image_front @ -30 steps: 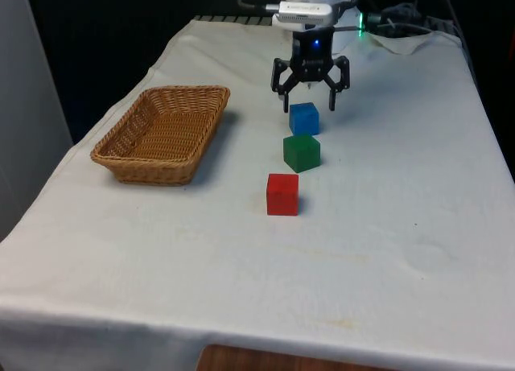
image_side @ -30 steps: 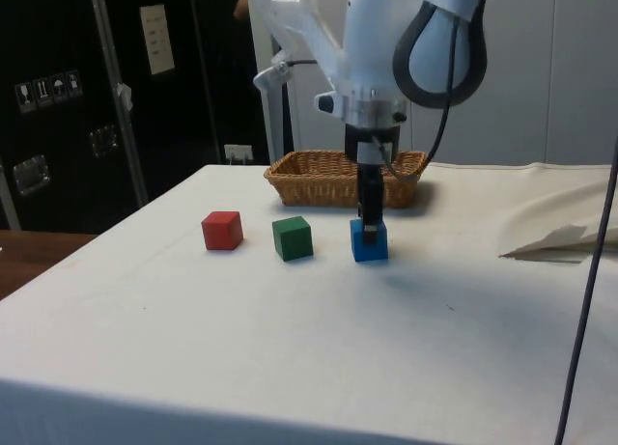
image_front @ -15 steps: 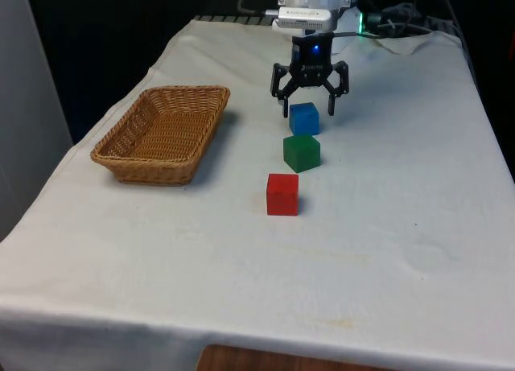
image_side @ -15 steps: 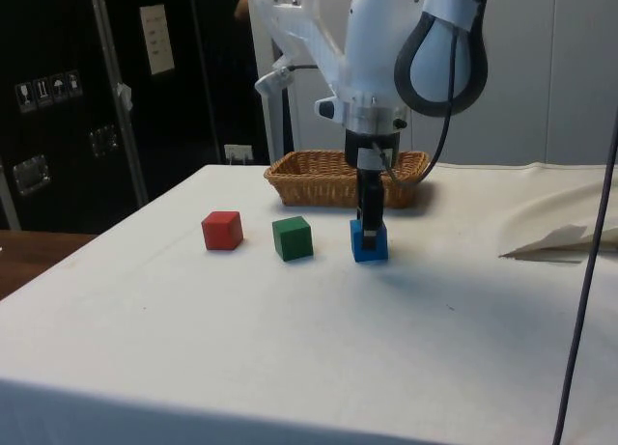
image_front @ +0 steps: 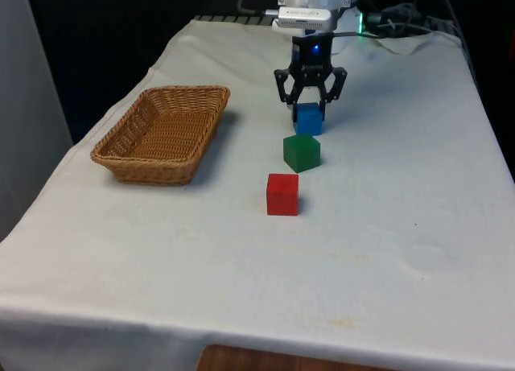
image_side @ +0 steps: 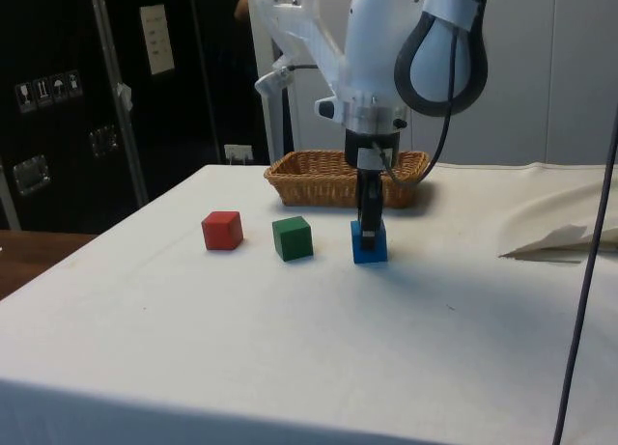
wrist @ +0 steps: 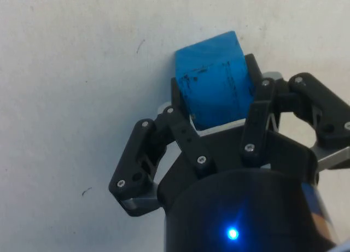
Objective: Pick up the blue cube and place it into the basket.
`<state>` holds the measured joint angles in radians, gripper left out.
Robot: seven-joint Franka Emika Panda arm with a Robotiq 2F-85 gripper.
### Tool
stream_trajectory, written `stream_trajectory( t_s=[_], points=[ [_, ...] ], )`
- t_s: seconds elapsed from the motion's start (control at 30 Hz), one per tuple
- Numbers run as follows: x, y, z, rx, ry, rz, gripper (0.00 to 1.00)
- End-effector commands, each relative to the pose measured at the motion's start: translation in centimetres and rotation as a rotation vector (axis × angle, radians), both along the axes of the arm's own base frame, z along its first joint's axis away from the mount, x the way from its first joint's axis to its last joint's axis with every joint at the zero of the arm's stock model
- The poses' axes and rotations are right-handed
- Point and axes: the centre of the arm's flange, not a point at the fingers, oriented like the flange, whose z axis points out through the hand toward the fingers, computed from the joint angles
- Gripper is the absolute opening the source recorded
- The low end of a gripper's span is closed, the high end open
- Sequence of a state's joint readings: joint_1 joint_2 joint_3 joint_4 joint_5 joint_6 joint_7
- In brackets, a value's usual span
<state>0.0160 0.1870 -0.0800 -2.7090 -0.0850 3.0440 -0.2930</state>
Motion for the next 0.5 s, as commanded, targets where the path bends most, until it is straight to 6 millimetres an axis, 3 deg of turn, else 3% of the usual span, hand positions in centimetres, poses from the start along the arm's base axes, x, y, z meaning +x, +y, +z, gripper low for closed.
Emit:
stream_trajectory(
  t_s=[0.0,0.37,0.47],
  points=[
    [0.0,0.04,0.0,0.0,0.0,0.001,0.0],
    [0.12,0.0,0.14,0.0,-0.004,0.0,0.0],
    [0.68,-0.07,0.94,0.001,-0.014,-0.003,0.0]
  ],
)
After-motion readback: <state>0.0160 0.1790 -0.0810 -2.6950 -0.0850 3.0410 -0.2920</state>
